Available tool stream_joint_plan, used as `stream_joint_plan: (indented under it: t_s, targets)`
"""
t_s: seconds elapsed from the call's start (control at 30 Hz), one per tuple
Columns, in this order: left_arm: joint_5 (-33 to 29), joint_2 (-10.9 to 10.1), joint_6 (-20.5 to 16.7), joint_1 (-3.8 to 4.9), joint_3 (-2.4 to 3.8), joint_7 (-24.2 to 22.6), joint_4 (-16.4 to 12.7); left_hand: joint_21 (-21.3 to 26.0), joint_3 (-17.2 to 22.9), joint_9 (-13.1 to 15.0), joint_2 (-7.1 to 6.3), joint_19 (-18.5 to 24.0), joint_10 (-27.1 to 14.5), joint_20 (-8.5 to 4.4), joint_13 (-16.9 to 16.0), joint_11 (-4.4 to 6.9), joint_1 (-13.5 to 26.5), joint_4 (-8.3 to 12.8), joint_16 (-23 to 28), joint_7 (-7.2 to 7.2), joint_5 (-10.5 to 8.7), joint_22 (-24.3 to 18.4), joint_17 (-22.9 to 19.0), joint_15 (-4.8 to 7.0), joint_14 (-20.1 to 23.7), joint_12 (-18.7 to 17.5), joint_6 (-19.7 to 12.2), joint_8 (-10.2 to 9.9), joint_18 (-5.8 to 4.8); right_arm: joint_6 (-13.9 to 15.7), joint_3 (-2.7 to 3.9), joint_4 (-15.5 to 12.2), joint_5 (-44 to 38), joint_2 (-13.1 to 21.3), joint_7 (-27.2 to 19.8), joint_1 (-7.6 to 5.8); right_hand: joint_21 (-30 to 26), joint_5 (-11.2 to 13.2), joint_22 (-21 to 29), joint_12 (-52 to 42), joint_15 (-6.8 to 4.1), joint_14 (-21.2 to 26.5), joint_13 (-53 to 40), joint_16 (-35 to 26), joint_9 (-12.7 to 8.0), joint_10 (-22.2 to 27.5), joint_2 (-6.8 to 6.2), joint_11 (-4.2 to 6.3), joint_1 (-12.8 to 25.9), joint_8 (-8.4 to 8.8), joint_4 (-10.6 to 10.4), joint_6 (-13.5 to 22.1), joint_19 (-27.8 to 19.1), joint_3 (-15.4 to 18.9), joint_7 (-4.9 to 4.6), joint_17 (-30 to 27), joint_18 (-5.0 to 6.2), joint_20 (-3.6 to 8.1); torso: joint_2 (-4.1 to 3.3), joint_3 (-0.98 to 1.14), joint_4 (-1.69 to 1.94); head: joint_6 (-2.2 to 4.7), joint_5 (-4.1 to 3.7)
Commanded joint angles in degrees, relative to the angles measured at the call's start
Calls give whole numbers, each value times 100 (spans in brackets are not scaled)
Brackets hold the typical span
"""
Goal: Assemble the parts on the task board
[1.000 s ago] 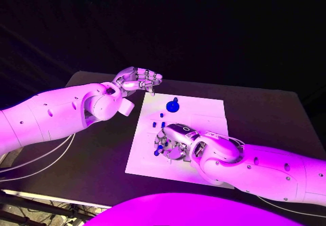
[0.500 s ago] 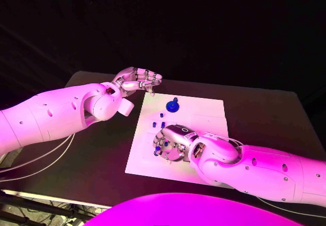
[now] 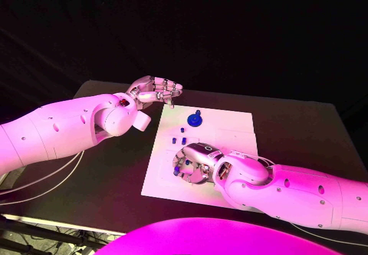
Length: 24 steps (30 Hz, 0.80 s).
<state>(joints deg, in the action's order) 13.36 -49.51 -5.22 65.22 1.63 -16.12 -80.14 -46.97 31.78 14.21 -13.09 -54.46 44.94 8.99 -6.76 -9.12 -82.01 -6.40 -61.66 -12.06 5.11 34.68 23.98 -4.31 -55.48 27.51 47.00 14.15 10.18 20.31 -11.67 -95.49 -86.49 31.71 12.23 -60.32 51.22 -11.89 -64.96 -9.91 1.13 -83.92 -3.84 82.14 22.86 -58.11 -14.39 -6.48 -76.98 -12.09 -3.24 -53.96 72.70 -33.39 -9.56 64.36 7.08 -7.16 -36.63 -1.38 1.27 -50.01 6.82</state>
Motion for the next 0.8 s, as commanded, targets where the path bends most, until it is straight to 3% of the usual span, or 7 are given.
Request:
stream_joint_plan:
  t_s: [0.03,0.2,0.27,0.33,0.47,0.67,0.8]
  targets:
    - [-6,2,90,5,3,0,-4,26,-43,-8,17,-1,-41,44,10,18,9,0,15,-21,0,-5,-6,-10,29,27,-53,-18,35,28,-2,-26,3,32,-129,5,-112,24,67,24,53,-69,7,-61,-18,157,-10,-10,61,58,49,87,-75,54,-4,-85,110,-2,-1,2,0,1,-9]
    - [-4,-1,93,5,2,5,5,26,-43,-8,17,-1,-41,44,10,18,9,0,15,-21,0,-5,-6,-10,29,27,-53,-18,35,287,1,-126,82,150,-298,3,-375,13,224,-13,88,-9,-3,-150,-76,517,-37,-49,23,209,138,307,-177,323,-13,-271,152,-30,2,0,-2,1,-12]
    - [-3,-4,91,5,2,5,10,26,-43,-8,17,-1,-41,44,10,18,9,0,15,-21,0,-5,-6,-10,29,27,-53,-18,35,431,5,-182,148,220,-399,0,-453,6,268,-88,94,6,-18,-173,-96,638,9,-65,-14,256,155,369,-197,523,-7,-315,159,-46,4,-1,-5,1,-18]
    - [-3,-8,88,5,2,4,14,28,-46,-9,17,-2,-48,45,11,17,8,-1,15,-23,0,-6,-7,-12,30,29,-56,-18,35,570,18,-252,265,312,-523,-13,-723,-17,434,-216,121,65,-30,-256,-145,869,119,-96,-135,342,155,493,-292,993,32,-486,199,-70,7,0,-8,1,-18]
    - [-3,-12,83,5,-2,3,22,28,-46,-9,17,-2,-48,45,11,17,8,-1,15,-23,0,-6,-7,-12,30,29,-56,-18,35,802,54,-405,517,541,-735,-95,-810,-26,486,-449,118,66,-50,-281,-217,978,235,-92,-299,453,109,660,-275,1403,65,-525,207,-72,13,4,-9,1,-46]
    - [-8,-21,70,5,-11,1,25,31,-52,-10,14,-2,-55,46,12,15,9,-3,16,-24,-1,-8,-7,-13,32,31,-59,-19,35,1080,91,-701,1327,1129,-1026,-378,-683,-27,398,-809,55,26,-88,-287,-272,622,343,-19,-423,482,126,653,-157,1314,-85,-515,183,-20,22,-6,-19,27,-142]
    - [-16,-25,58,4,-25,-13,26,35,-59,-12,11,-2,-65,48,14,13,9,-6,16,-27,-1,-11,-8,-15,33,32,-65,-21,35,1056,101,-908,2047,1685,-978,-622,-434,-27,221,-990,59,-37,-57,-215,-279,81,309,-22,-275,363,49,317,-26,1043,-137,-362,134,-17,55,-9,-45,42,-256]
